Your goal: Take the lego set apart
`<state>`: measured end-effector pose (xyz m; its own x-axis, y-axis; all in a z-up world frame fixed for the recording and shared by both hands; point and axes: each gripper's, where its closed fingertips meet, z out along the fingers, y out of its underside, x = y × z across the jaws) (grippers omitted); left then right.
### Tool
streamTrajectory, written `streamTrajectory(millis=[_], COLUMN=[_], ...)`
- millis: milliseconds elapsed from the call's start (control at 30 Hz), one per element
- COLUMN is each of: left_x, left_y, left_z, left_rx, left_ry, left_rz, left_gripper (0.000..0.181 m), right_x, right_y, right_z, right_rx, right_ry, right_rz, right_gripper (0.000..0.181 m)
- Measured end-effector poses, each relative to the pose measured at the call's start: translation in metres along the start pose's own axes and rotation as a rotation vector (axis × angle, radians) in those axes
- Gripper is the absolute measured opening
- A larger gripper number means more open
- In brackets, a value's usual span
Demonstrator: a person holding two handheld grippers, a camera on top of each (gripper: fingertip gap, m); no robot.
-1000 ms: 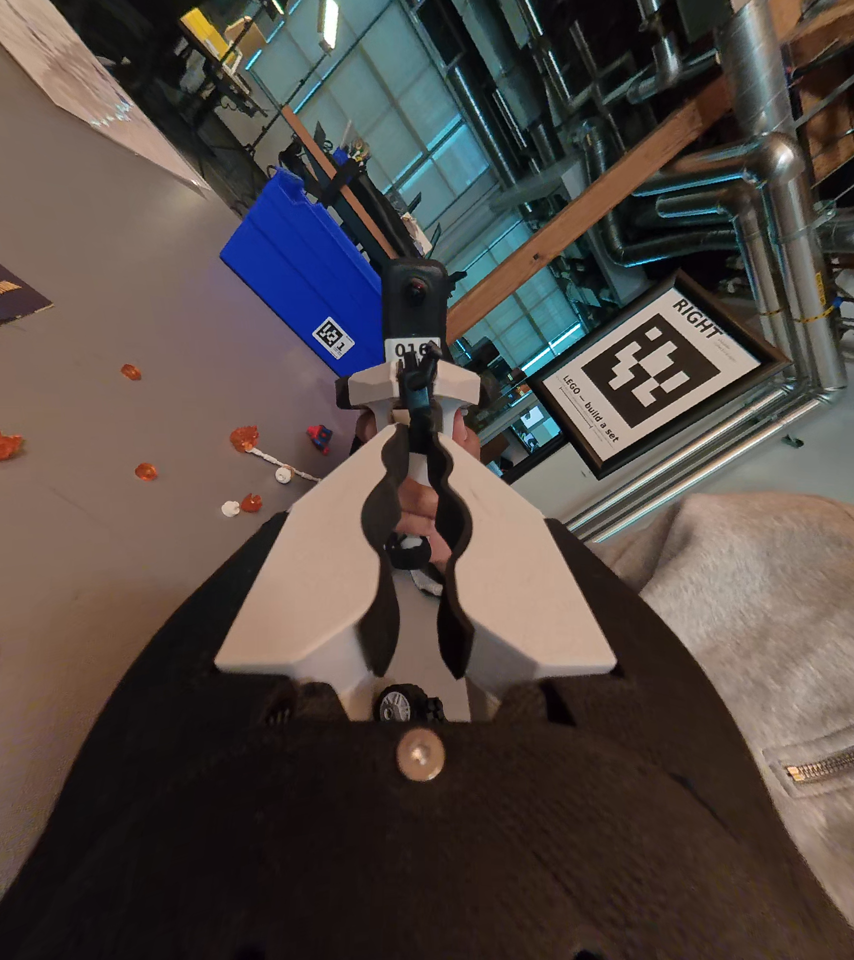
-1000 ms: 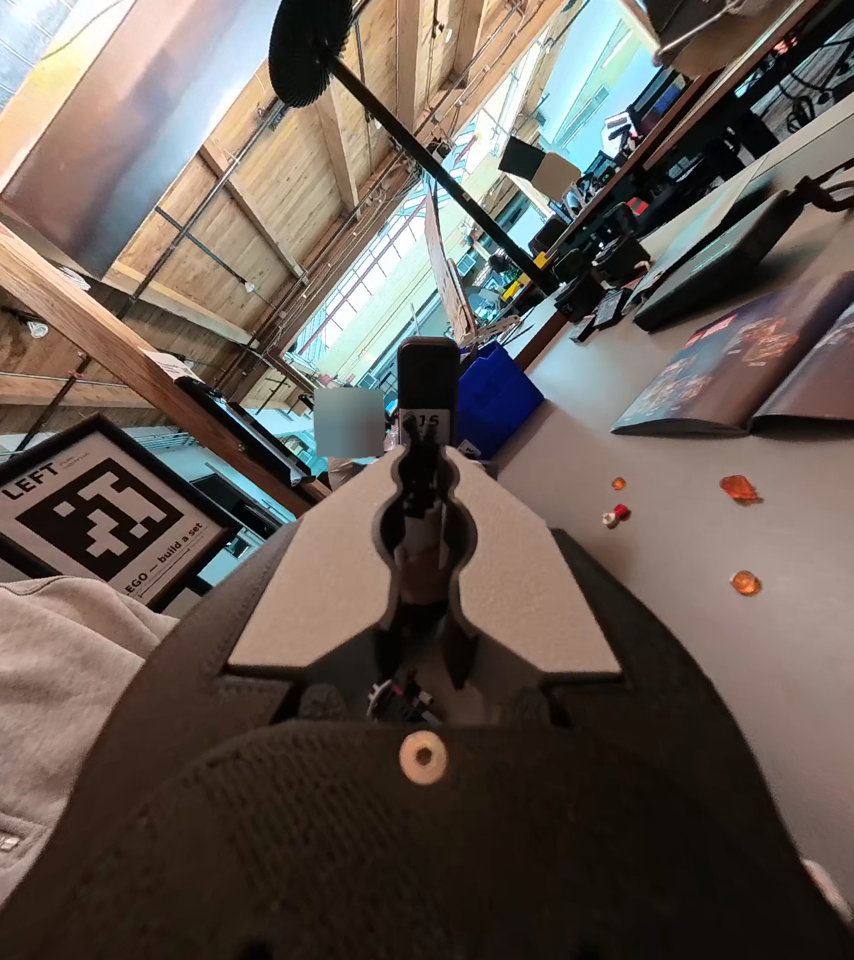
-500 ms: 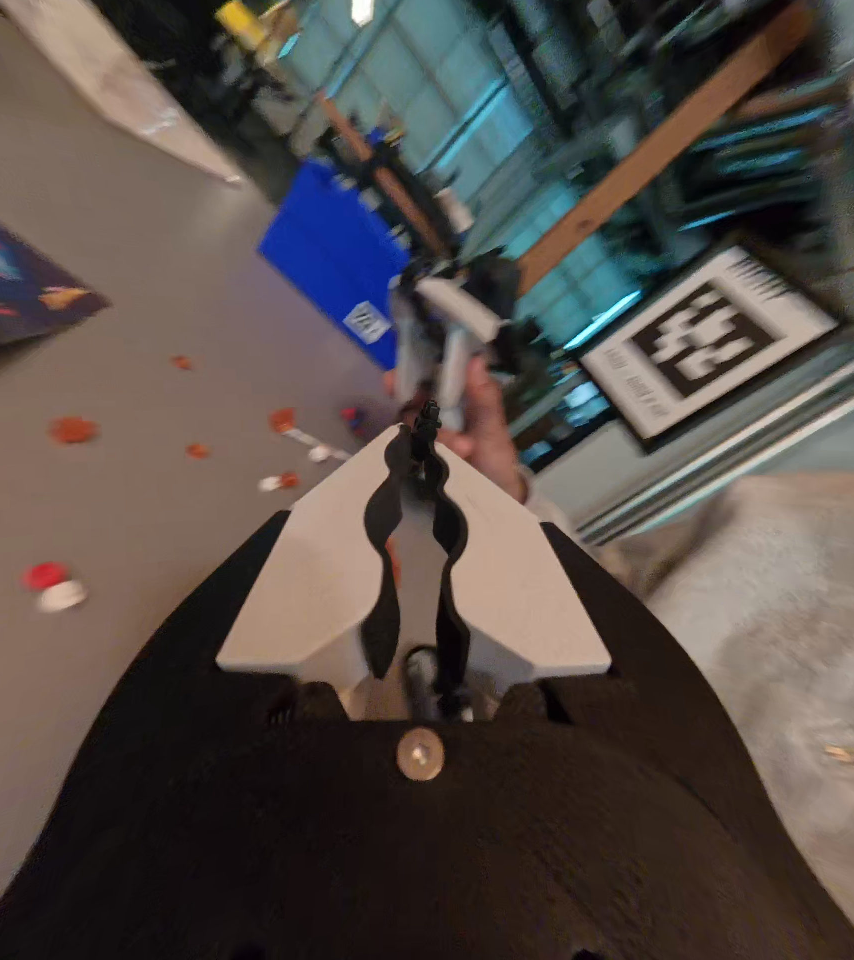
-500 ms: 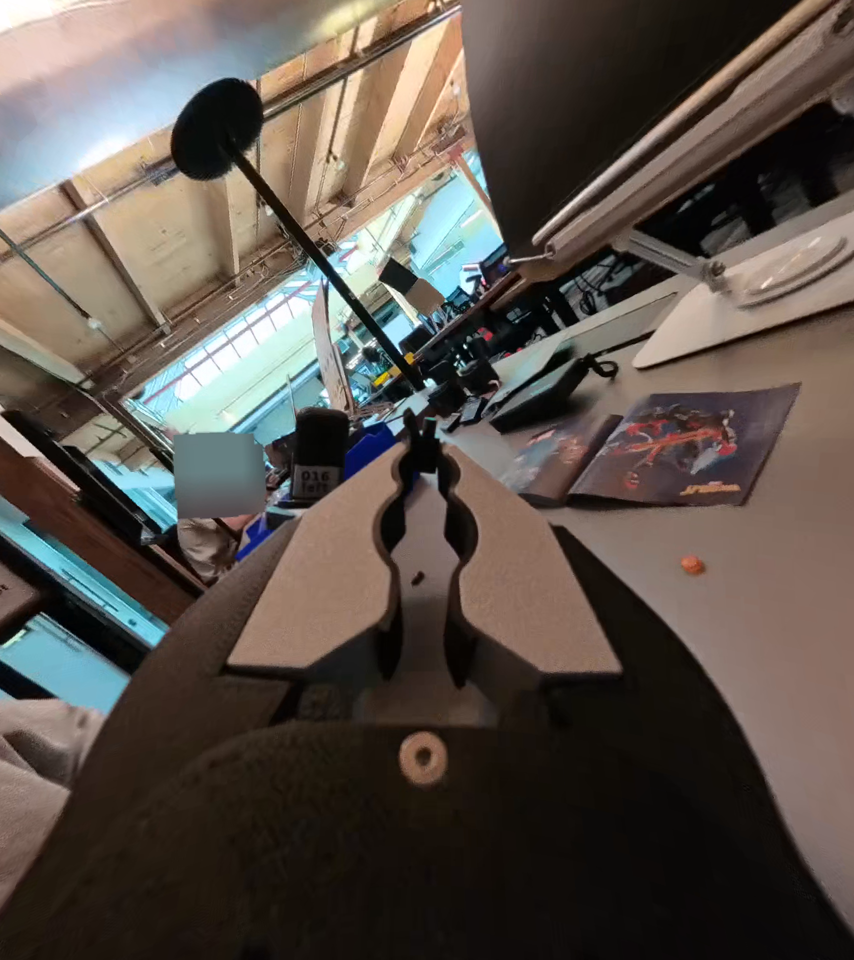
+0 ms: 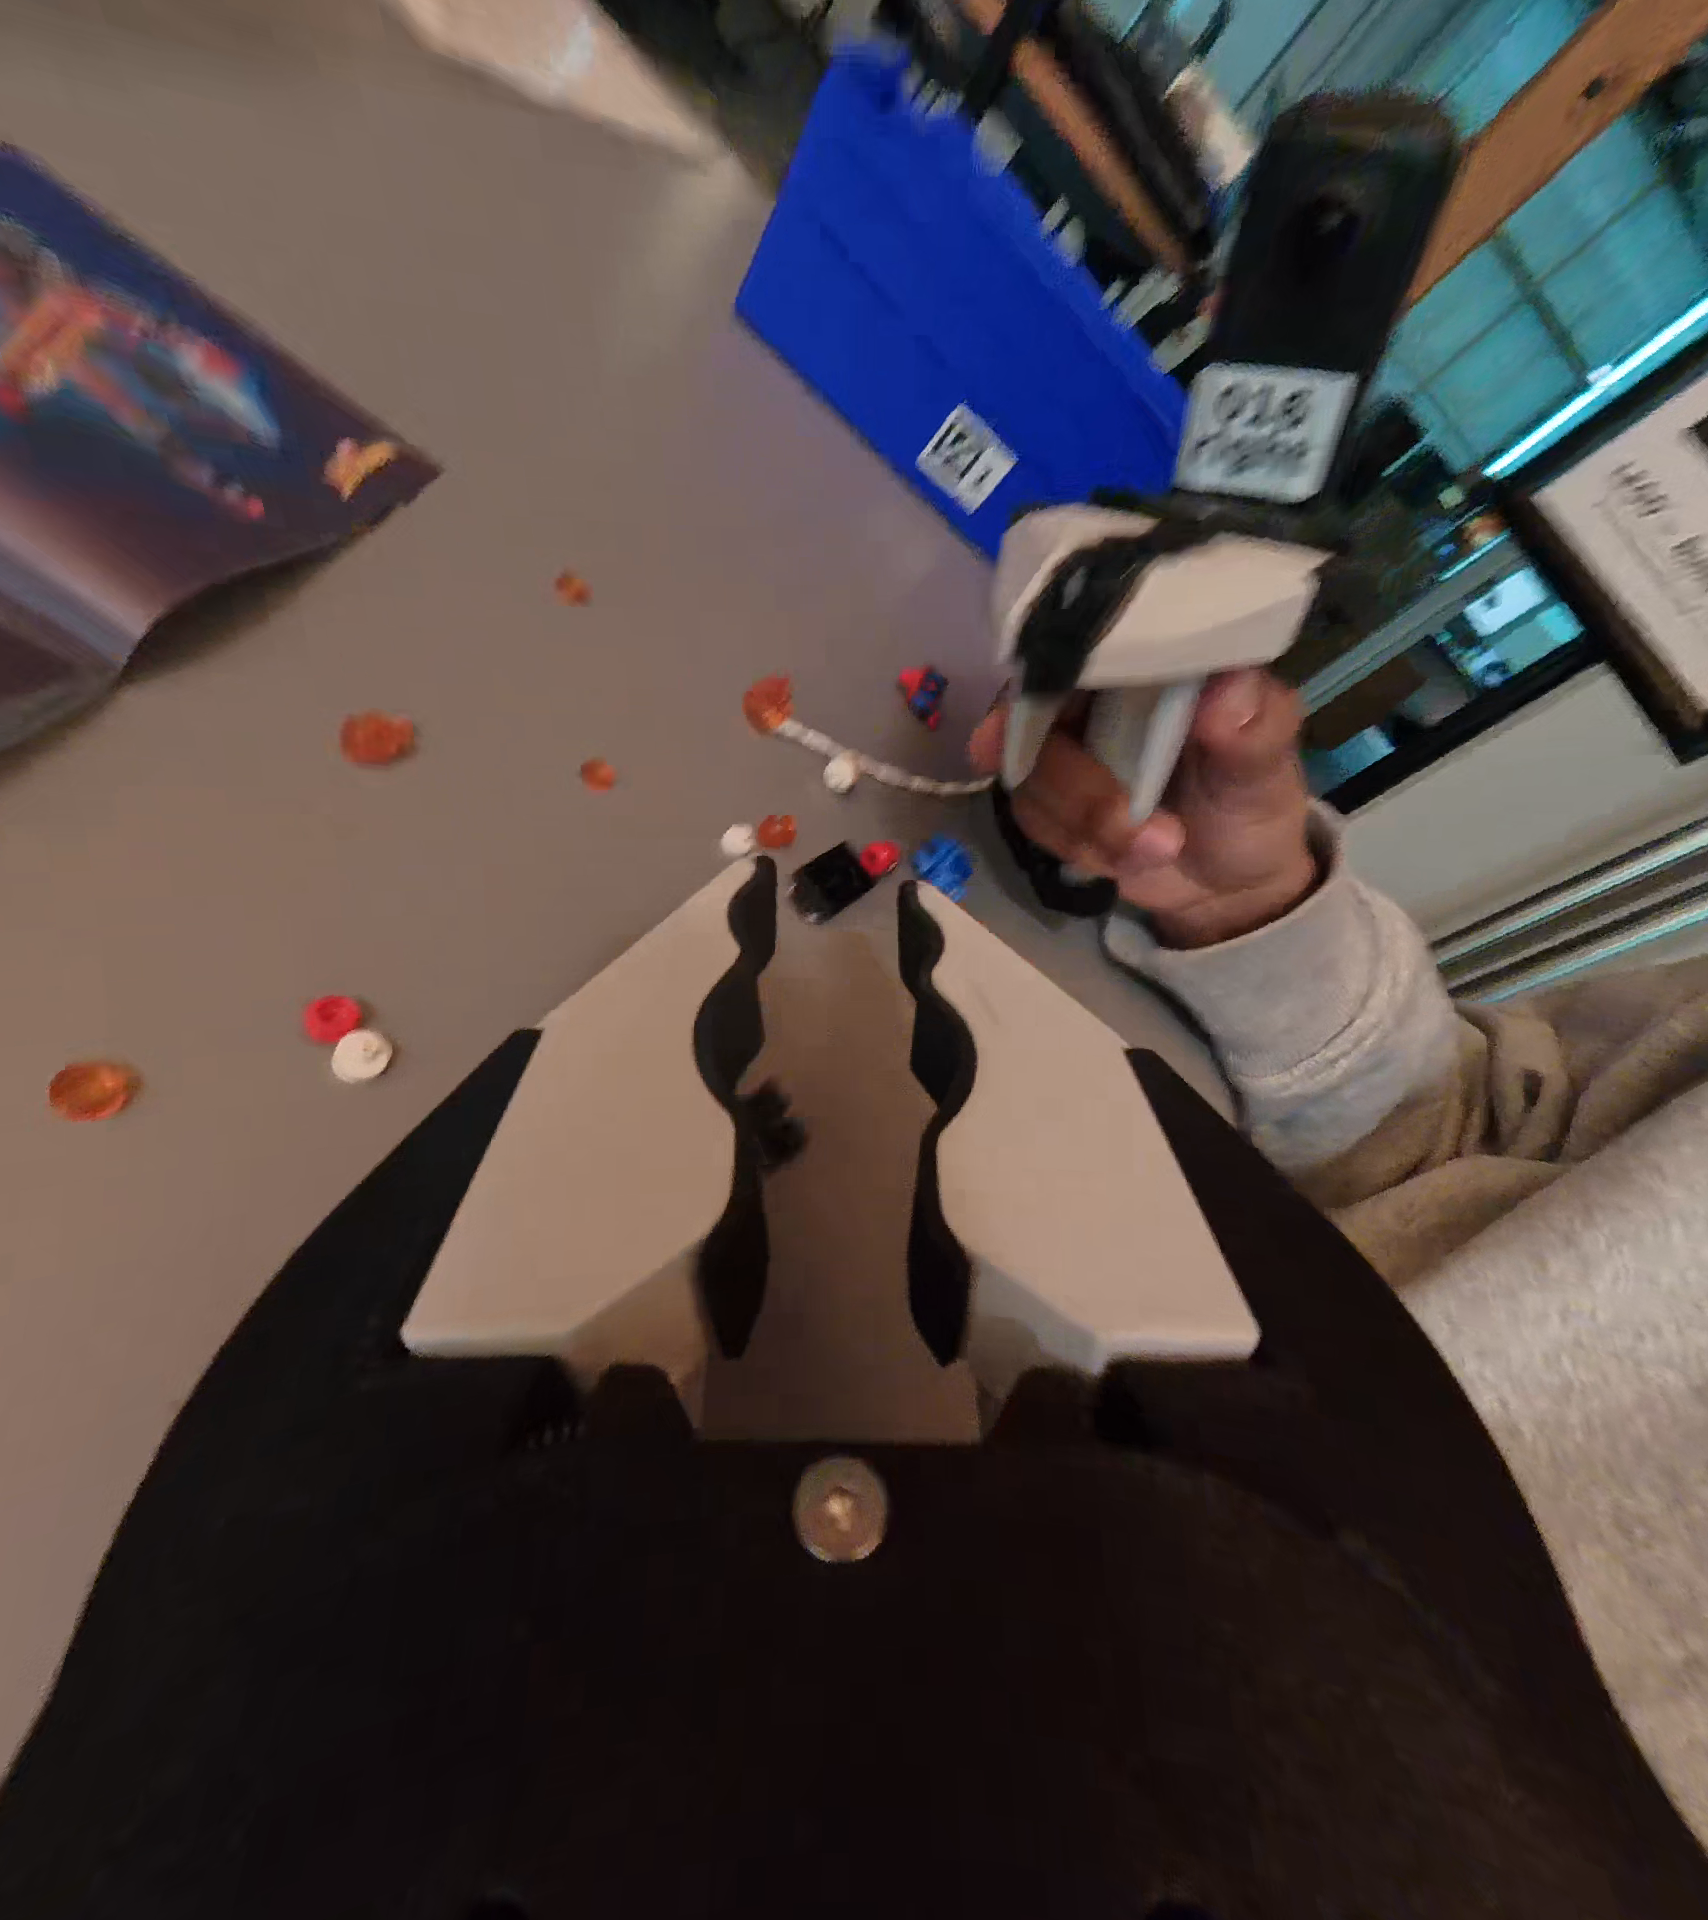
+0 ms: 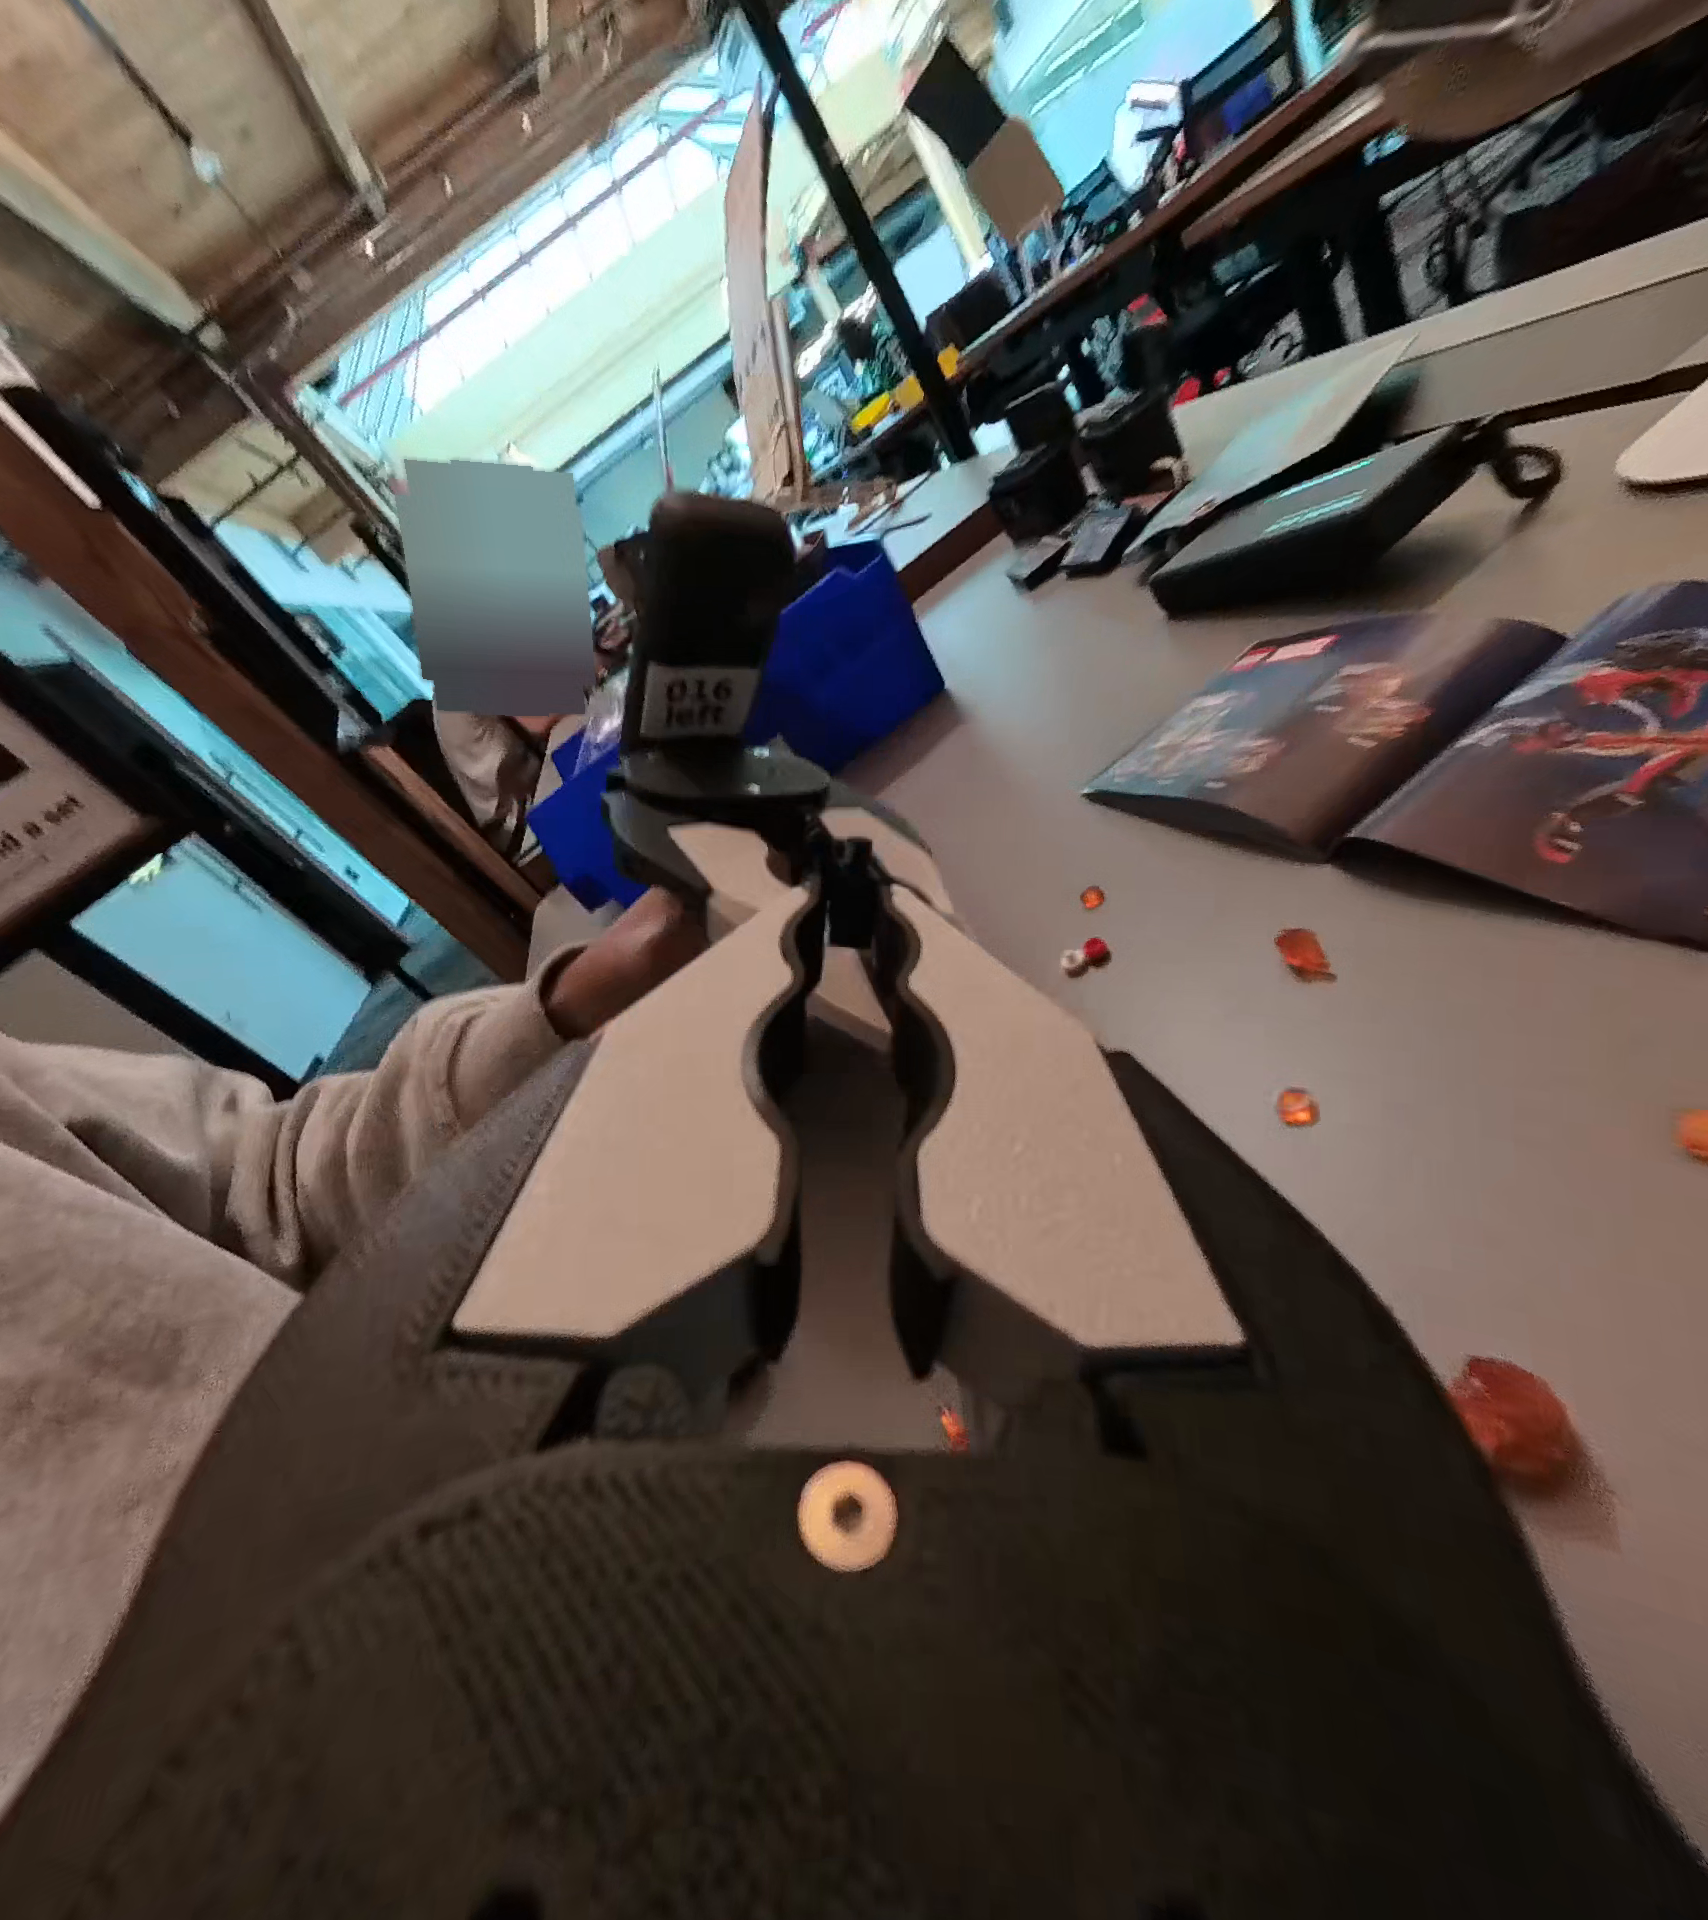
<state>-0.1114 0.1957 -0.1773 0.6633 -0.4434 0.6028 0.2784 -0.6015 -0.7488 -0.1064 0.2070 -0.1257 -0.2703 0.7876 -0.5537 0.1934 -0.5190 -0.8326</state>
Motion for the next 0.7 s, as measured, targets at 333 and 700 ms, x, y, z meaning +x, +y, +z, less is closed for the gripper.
streamTrajectory(millis=[333,700], left_x=[0.041,0.051], left_y=[-0.032,-0.037], left_z=[-0.02,-0.025], left_rx=[0.211,0.254], left_ry=[0.275,0.375], left_rz=[-0.028,-0.078], left_gripper=[0.005,0.002], right_x=[-0.012,-0.021], right_y=[0.021,0.011], right_z=[0.016,0.015], right_rx=[-0.131,-0.067], right_ry=[0.005,-0.035], right_rz=[-0.165,-0.161], right_gripper=[0.007,0.007])
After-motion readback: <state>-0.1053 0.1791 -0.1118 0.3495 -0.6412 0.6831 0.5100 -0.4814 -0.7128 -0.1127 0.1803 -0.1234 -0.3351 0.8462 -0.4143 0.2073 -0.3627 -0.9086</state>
